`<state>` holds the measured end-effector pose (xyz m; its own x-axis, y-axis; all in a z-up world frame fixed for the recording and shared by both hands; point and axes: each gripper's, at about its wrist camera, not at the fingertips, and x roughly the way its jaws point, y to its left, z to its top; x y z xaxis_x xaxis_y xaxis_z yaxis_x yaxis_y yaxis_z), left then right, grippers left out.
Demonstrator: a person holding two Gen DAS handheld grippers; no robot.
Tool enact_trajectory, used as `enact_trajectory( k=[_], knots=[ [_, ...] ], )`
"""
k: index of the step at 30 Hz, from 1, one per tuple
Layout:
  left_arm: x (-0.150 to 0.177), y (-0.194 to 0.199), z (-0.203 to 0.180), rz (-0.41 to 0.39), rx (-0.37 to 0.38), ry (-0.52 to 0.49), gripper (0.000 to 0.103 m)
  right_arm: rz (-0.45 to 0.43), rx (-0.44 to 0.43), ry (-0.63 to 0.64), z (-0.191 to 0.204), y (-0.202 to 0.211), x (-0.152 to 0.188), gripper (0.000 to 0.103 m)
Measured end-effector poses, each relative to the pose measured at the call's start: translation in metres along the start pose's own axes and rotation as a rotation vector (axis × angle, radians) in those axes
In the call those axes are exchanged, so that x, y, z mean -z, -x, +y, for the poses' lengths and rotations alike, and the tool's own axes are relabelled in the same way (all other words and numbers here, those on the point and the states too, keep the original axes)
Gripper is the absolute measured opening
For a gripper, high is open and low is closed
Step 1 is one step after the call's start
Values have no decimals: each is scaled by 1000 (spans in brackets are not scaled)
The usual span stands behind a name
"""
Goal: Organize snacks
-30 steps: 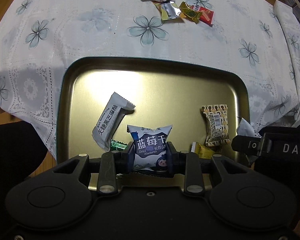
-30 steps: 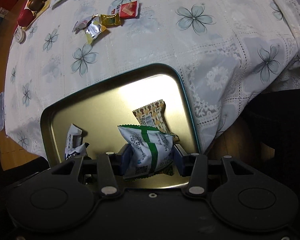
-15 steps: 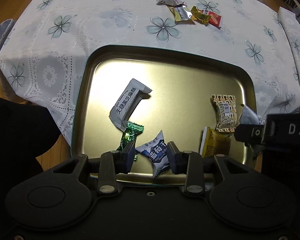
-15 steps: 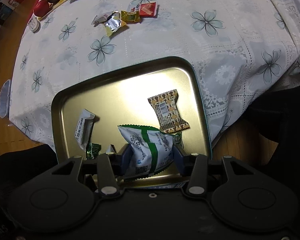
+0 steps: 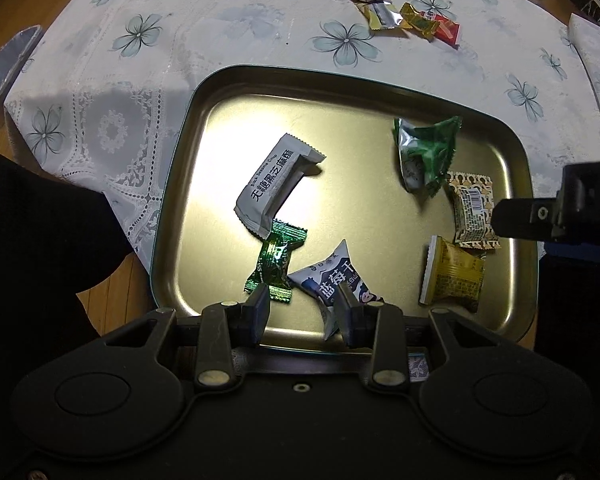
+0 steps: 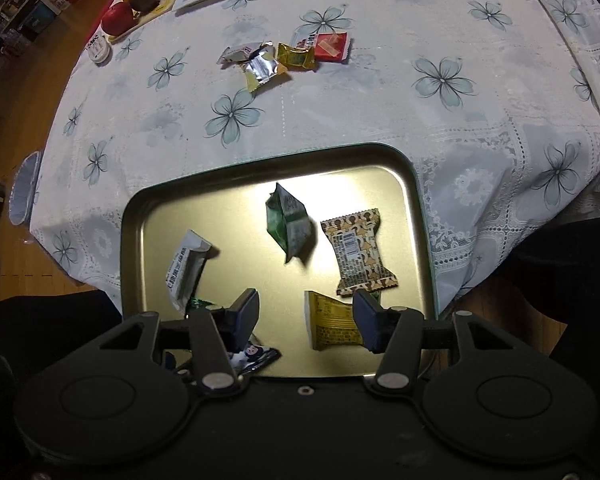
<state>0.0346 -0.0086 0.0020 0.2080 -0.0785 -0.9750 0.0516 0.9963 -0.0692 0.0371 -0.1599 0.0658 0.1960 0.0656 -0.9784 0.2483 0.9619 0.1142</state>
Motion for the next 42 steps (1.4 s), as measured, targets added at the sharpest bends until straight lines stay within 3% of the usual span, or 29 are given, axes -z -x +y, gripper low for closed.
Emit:
enact_trajectory(
  k=[3,8,17,30,42],
  knots=[
    [3,-1,-2,-4,-13,-3,45,11,44,-1,-9,-7,9,55],
    [9,-1,-7,-23,-38,-12,45,60,34,-50,-29,-20,26,54],
    [23,1,-12,-98,-107,-41,45,52,44,-59,-35,-27,54,54],
    [40,-7,-4,-139,-69,-30,46,1,54,-64,-33,-23,77,54],
    [48,3,-8,-163,-82,-53,46,37,61,-49,-33,-28,86,53]
  ],
)
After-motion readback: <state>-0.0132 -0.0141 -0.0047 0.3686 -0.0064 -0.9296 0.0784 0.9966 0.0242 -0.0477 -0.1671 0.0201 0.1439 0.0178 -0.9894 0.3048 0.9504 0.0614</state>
